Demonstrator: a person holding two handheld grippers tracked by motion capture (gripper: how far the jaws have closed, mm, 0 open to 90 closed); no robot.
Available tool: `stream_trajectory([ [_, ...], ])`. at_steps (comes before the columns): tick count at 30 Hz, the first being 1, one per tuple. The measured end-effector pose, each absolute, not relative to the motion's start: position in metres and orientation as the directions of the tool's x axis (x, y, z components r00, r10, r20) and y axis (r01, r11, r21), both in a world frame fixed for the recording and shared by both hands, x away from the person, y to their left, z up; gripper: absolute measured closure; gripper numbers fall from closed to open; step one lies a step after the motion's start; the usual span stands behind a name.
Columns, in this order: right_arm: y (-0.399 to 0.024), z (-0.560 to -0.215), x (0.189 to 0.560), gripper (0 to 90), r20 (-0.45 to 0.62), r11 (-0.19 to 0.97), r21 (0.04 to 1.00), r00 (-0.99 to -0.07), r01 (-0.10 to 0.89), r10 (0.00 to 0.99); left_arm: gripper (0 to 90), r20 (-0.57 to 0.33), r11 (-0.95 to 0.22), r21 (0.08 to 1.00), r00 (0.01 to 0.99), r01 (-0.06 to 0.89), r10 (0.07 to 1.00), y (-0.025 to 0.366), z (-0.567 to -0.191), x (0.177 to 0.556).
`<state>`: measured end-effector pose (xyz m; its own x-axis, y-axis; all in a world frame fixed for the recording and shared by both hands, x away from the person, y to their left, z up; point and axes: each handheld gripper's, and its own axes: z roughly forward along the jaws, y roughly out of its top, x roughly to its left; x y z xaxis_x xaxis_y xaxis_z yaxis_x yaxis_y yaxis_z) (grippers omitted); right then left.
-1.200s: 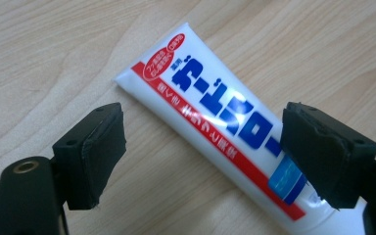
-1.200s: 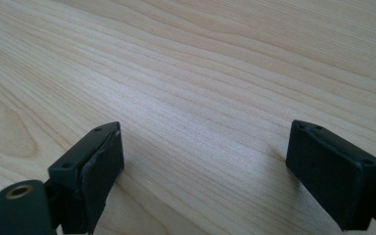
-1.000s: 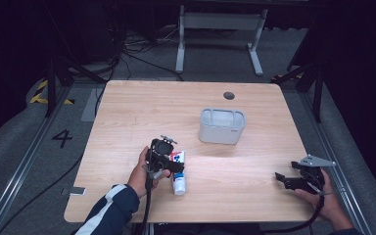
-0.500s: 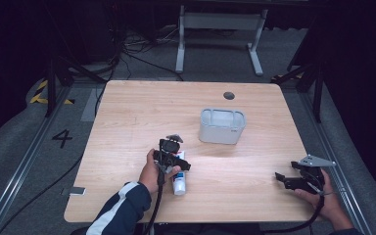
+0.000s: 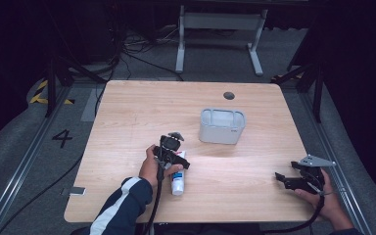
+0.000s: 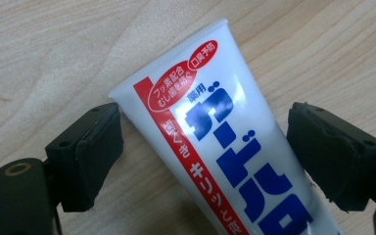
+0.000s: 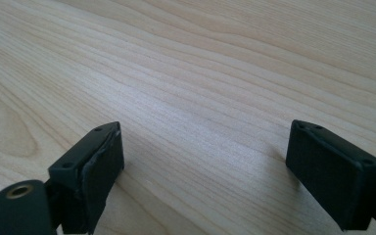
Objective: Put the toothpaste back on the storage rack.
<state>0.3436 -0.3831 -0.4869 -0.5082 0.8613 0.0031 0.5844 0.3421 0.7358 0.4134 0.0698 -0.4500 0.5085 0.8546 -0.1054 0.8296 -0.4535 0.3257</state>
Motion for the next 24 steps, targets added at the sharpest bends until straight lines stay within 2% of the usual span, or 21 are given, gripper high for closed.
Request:
stream_trajectory([
  [1,-0.3831,-0.4869,0.3436,14.6,0.003,0.342,0.736,-0.508,0.584,0.861,18.3,-0.094,-0.476,0.322,0.527,0.819,0.844,0.0679,-0.4493,0.4135],
  [5,-0.3831,-0.4869,0.3436,14.6,0.003,0.342,0.736,-0.508,0.584,0.861,38.0,-0.052,-0.566,0.295,0.604,0.77,0.795,0.0631,-0.445,0.411],
  [6,-0.3831,-0.4869,0.3436,14.6,0.003,0.342,0.736,-0.508,0.584,0.861,40.2,-0.052,-0.566,0.295,0.604,0.77,0.795,0.0631,-0.445,0.411],
  [15,-0.3831,-0.4869,0.3436,14.6,0.003,0.342,0.736,-0.508,0.584,0.861,48.2,-0.049,-0.627,0.282,0.664,0.726,0.746,0.0632,-0.4435,0.4117],
  [24,-0.3831,-0.4869,0.3436,14.6,0.003,0.343,0.735,-0.509,0.585,0.861,49.4,-0.06,-0.655,0.282,0.694,0.701,0.717,0.0652,-0.443,0.4137],
])
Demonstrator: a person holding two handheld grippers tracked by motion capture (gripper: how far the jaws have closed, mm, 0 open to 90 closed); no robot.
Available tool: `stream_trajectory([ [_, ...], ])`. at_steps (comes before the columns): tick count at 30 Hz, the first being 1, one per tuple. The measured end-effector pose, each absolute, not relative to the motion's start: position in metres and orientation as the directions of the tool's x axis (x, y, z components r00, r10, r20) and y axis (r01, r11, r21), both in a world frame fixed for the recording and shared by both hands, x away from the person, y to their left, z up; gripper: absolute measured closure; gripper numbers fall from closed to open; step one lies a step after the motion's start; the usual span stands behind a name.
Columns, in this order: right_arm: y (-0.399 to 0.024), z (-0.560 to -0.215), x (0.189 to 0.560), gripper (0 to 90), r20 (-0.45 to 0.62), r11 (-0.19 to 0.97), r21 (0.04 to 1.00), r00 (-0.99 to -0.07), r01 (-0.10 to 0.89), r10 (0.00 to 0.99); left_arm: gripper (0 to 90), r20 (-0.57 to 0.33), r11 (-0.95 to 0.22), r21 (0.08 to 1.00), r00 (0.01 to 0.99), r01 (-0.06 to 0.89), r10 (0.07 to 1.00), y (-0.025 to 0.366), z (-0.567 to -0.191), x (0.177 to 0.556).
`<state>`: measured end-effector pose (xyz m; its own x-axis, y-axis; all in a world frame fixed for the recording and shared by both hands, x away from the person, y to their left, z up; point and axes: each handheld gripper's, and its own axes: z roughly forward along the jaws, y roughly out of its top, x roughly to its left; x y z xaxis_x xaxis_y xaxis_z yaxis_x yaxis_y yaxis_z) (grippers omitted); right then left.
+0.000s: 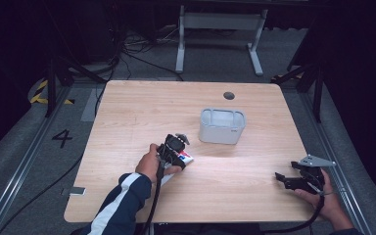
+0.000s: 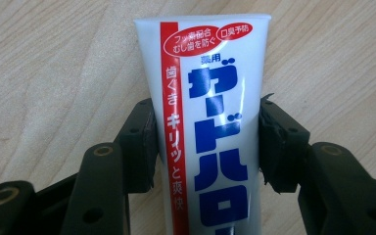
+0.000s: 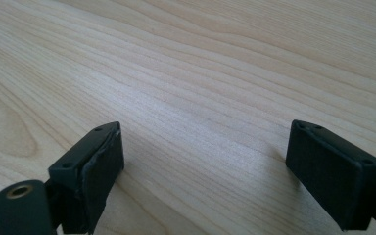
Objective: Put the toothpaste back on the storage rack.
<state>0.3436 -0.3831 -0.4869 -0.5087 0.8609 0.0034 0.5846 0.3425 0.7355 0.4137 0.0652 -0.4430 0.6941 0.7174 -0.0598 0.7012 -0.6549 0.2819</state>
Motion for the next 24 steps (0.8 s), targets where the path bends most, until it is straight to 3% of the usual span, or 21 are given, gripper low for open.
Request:
stream_trajectory([
  [9,-0.383,-0.487,0.344,14.6,0.003,0.342,0.736,-0.508,0.584,0.861,62.4,-0.072,-0.66,0.3,0.706,0.689,0.704,0.068,-0.438,0.411],
  [24,-0.383,-0.487,0.344,14.6,0.003,0.342,0.736,-0.508,0.584,0.861,65.4,-0.06,-0.66,0.383,0.73,0.646,0.681,0.077,-0.423,0.405],
])
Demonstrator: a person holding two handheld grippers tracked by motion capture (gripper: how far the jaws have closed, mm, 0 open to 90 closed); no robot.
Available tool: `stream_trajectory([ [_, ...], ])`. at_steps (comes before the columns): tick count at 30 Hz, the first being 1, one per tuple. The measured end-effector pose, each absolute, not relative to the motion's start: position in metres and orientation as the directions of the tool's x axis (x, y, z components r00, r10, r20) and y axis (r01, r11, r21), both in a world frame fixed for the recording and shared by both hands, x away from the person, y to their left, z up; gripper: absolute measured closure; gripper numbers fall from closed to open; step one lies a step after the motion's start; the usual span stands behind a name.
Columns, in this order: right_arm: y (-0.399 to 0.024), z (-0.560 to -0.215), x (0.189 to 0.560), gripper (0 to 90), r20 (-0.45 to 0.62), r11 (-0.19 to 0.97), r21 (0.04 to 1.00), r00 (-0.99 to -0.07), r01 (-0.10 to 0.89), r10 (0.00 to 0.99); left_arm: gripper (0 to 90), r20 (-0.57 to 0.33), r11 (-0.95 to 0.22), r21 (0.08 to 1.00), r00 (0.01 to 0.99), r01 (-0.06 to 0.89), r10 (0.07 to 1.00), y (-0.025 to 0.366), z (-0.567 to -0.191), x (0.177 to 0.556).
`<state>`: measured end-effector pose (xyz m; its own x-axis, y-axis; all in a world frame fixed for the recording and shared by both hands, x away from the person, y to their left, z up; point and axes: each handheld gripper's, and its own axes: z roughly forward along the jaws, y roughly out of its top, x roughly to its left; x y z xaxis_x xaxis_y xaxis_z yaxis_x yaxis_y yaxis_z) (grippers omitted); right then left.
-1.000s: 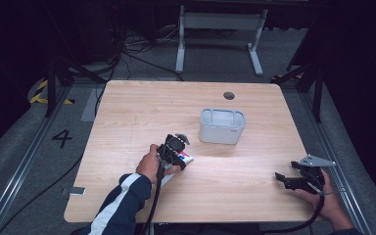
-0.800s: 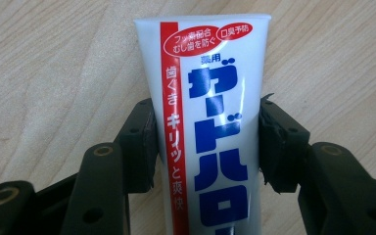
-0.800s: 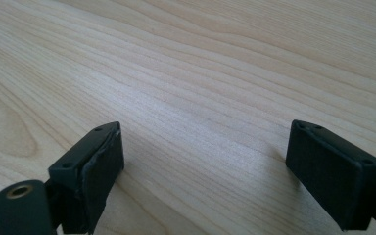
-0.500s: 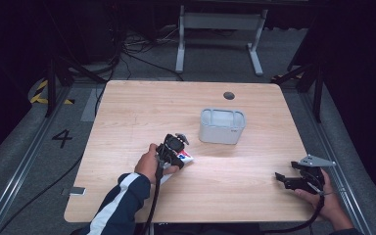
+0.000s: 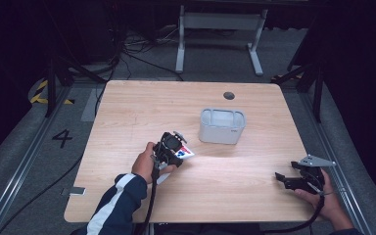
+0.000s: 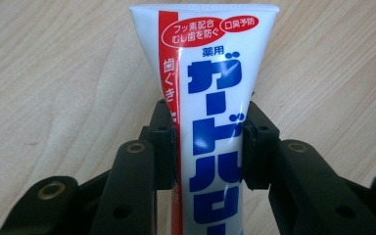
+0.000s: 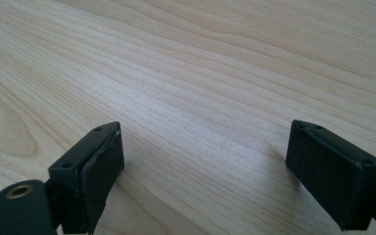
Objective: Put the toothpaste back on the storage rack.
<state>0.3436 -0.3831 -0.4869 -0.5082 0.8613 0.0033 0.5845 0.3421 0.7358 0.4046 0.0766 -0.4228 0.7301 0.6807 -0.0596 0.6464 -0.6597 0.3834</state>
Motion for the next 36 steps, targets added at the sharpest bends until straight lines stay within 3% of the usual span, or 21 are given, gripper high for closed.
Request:
stream_trajectory([
  [26,-0.383,-0.487,0.344,14.6,0.004,0.342,0.735,-0.509,0.585,0.861,67.0,-0.122,-0.518,0.596,0.707,0.614,0.697,0.104,-0.395,0.404],
  [36,-0.383,-0.487,0.344,14.6,0.004,0.343,0.735,-0.509,0.585,0.861,67.0,-0.076,-0.494,0.667,0.711,0.558,0.7,0.11,-0.378,0.401],
])
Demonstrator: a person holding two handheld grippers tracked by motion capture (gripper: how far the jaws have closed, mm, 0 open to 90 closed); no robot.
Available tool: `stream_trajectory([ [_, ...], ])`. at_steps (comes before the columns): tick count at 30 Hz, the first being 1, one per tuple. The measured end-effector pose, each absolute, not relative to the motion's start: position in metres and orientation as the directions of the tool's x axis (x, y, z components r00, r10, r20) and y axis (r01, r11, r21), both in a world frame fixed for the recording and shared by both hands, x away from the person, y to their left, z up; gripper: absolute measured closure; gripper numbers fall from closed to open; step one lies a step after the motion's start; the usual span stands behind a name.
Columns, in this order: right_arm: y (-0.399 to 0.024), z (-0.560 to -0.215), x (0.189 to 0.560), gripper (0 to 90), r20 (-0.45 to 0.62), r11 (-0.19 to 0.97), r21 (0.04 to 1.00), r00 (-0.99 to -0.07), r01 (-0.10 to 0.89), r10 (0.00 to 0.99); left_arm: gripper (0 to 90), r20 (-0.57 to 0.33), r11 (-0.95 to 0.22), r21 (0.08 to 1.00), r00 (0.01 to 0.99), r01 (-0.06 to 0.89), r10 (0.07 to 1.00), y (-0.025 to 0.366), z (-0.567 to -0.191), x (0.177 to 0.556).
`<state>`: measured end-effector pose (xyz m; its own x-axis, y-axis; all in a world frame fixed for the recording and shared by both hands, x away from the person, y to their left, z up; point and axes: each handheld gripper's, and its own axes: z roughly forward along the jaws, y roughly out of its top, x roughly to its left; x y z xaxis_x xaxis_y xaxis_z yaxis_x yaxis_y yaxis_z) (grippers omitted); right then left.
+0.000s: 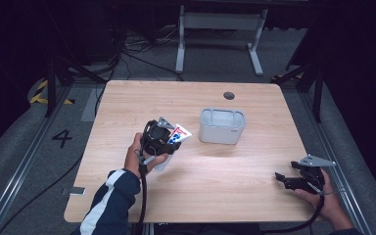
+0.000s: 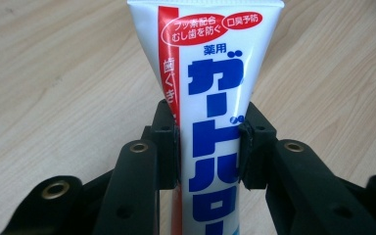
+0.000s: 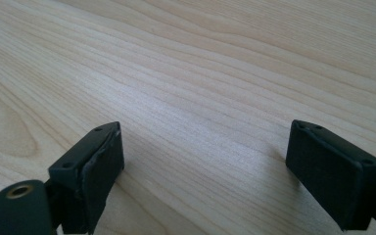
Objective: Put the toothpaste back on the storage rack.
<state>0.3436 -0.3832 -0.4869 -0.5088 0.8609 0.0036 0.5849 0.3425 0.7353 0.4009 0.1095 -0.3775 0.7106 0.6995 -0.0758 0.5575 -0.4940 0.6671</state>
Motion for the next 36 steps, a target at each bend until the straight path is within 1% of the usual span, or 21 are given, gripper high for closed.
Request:
stream_trajectory([
  [3,-0.383,-0.487,0.344,14.6,0.004,0.343,0.735,-0.509,0.585,0.861,66.9,-0.087,-0.473,0.687,0.709,0.551,0.7,0.11,-0.374,0.402],
  [7,-0.383,-0.487,0.344,14.6,0.004,0.343,0.736,-0.509,0.584,0.861,66.7,-0.075,-0.472,0.706,0.719,0.528,0.691,0.11,-0.371,0.404],
  [8,-0.383,-0.487,0.344,14.6,0.004,0.343,0.735,-0.509,0.585,0.861,66.7,-0.088,-0.461,0.709,0.716,0.534,0.693,0.109,-0.37,0.404],
  [13,-0.383,-0.487,0.344,14.6,0.004,0.342,0.736,-0.509,0.584,0.861,66.8,-0.094,-0.441,0.732,0.719,0.519,0.689,0.105,-0.365,0.407],
  [26,-0.383,-0.487,0.344,14.6,0.004,0.343,0.735,-0.509,0.585,0.861,66.6,-0.086,-0.402,0.806,0.758,0.434,0.647,0.093,-0.351,0.412],
  [36,-0.383,-0.487,0.344,14.6,0.003,0.343,0.735,-0.509,0.585,0.861,66.6,-0.071,-0.395,0.824,0.766,0.405,0.639,0.086,-0.336,0.416],
])
